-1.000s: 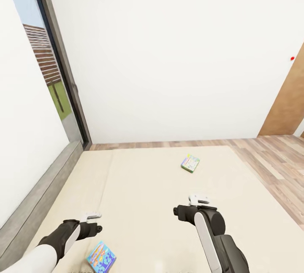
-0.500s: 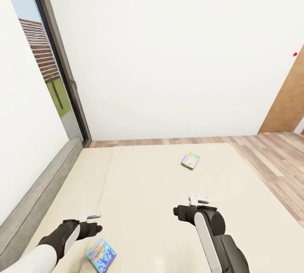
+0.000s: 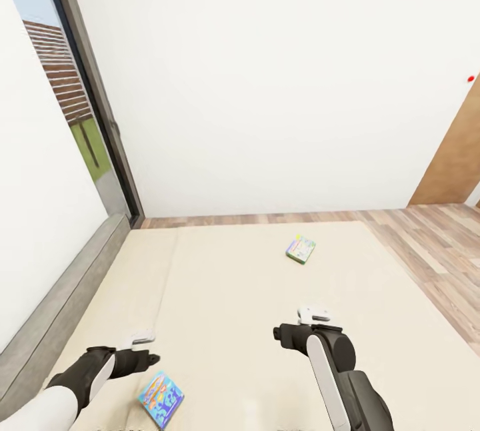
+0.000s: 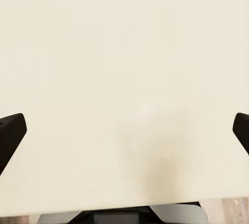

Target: Put all the toys in the child's room - the three board games (two on the bed and one on the table), the two jigsaw puzzles on the table, and the tennis ball on the table - inside the toy box on the table in the child's room.

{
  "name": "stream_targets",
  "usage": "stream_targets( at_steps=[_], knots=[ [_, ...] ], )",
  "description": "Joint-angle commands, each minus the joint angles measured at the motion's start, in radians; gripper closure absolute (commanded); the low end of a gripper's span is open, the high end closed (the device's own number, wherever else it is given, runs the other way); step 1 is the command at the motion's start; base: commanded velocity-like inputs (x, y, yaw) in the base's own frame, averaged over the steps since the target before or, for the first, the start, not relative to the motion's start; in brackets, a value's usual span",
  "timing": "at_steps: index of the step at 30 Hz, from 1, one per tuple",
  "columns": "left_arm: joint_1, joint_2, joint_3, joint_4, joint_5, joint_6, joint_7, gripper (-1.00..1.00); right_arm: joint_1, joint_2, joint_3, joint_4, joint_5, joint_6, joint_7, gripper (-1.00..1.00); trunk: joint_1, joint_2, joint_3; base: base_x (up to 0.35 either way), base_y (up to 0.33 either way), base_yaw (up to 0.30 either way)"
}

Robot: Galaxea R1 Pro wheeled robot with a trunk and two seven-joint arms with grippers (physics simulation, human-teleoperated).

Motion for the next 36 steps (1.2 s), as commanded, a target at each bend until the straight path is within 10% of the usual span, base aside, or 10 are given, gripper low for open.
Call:
stream_targets(
  at_steps=[1, 16, 36],
  knots=[
    [-0.001, 0.009, 0.008, -0.003, 0.0, 0.009, -0.027, -1.0, -0.001, 0.0, 0.002, -0.003, -0.012, 0.003, -0.011, -1.0, 0.001, -0.002, -0.004, 0.0, 0.0, 0.0],
    [-0.003, 0.048, 0.008, -0.005, 0.0, 0.032, -0.162, -1.0, 0.0, 0.0, 0.048, -0.08, -0.101, 0.019, -0.009, -1.0, 0.001, -0.002, -0.028, 0.0, 0.0, 0.0],
    [-0.004, -0.025, 0.005, -0.006, 0.001, -0.001, 0.016, -1.0, 0.002, 0.0, 0.047, -0.082, -0.135, 0.016, -0.009, -1.0, 0.001, -0.002, -0.061, 0.0, 0.0, 0.0]
  ],
)
